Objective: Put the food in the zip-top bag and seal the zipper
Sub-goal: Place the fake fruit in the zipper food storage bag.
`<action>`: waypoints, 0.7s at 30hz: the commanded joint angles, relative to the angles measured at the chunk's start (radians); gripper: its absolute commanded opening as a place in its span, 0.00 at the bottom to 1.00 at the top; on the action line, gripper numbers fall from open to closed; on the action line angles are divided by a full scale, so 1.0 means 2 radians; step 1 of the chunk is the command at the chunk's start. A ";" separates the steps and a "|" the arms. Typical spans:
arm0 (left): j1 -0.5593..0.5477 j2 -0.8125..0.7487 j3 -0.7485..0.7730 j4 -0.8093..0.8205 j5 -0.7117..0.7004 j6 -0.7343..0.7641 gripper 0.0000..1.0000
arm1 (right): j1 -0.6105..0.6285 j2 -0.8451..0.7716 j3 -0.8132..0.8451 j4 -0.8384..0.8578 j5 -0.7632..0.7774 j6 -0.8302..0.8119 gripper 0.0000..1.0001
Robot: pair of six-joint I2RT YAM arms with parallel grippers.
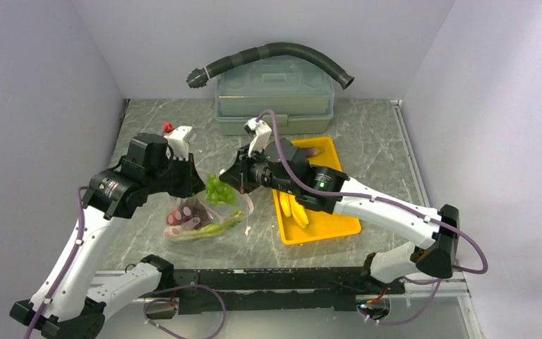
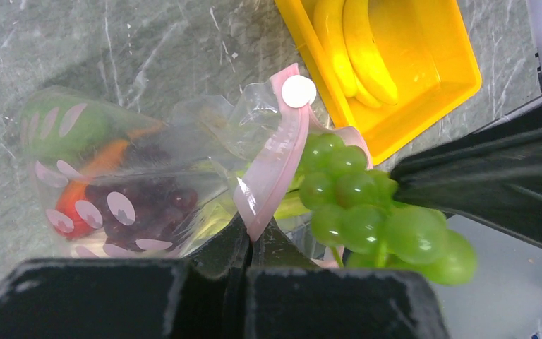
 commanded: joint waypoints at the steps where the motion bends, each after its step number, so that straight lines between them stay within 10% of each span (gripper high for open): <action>1: -0.001 -0.014 0.025 -0.001 0.013 -0.005 0.00 | 0.002 0.022 0.015 0.042 0.015 0.028 0.00; 8: -0.001 -0.019 0.030 -0.004 0.016 -0.004 0.00 | 0.002 0.061 0.016 0.036 0.035 0.052 0.02; 15: -0.001 -0.022 0.027 -0.004 0.016 -0.004 0.00 | 0.002 0.087 0.033 0.002 0.058 0.060 0.50; 21: -0.001 -0.023 0.031 -0.008 0.013 -0.001 0.00 | 0.002 0.070 0.033 -0.008 0.076 0.050 0.64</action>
